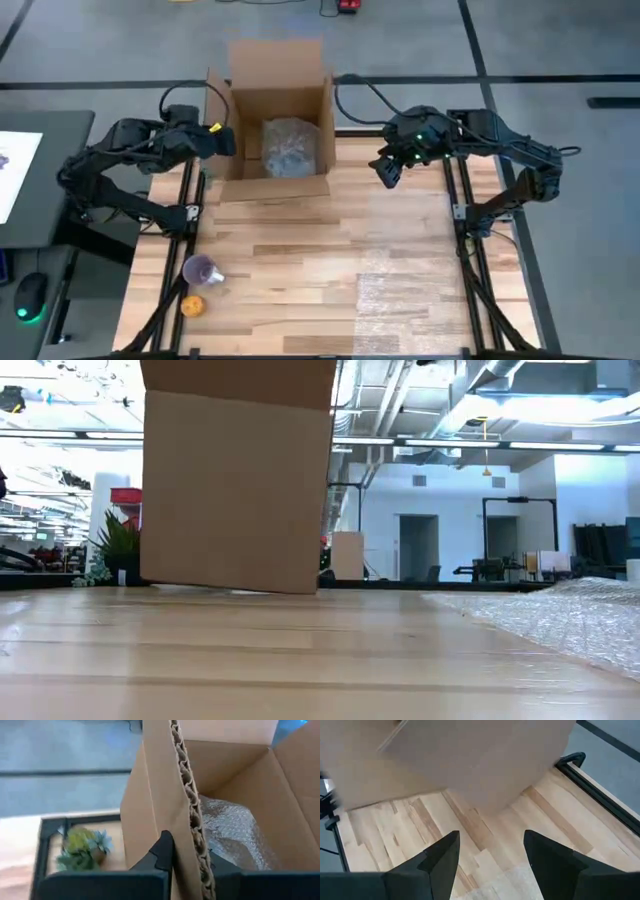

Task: Wrap mug
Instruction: Move the box to the top left

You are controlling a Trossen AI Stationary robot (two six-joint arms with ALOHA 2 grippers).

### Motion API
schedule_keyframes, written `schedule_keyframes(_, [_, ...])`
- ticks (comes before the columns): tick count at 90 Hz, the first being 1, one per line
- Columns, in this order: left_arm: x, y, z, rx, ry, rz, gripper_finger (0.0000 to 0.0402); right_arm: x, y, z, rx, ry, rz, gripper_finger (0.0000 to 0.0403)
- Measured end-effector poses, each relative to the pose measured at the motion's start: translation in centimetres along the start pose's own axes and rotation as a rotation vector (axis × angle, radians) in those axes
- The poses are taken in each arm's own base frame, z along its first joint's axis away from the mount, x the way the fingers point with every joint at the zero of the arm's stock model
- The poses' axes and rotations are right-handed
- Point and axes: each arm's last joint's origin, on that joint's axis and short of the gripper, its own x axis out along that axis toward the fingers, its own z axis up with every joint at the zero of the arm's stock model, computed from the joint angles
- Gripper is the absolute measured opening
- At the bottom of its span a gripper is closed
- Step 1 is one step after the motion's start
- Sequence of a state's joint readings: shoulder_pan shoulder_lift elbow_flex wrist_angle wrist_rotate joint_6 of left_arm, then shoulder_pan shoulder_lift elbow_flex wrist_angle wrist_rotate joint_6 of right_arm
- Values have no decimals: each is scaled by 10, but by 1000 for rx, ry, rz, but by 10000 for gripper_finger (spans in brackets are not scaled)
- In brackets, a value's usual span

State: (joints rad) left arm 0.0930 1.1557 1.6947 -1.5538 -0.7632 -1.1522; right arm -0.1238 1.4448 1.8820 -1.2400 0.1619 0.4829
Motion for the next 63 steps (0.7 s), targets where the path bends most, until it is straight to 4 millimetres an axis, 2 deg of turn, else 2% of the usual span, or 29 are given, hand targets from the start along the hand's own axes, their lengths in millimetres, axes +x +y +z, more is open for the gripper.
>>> schedule_keyframes(16, [2,0,-1,33,2,23,0,0,0,0,14,0,0,214])
schedule_keyframes(43, [5,2,8,17,-205,136,0,0,0,0,14,1,1,214])
schedule_keyframes(63, [7,4,8,55,-152,136,0,-1,6,-3,-3,7,19,214])
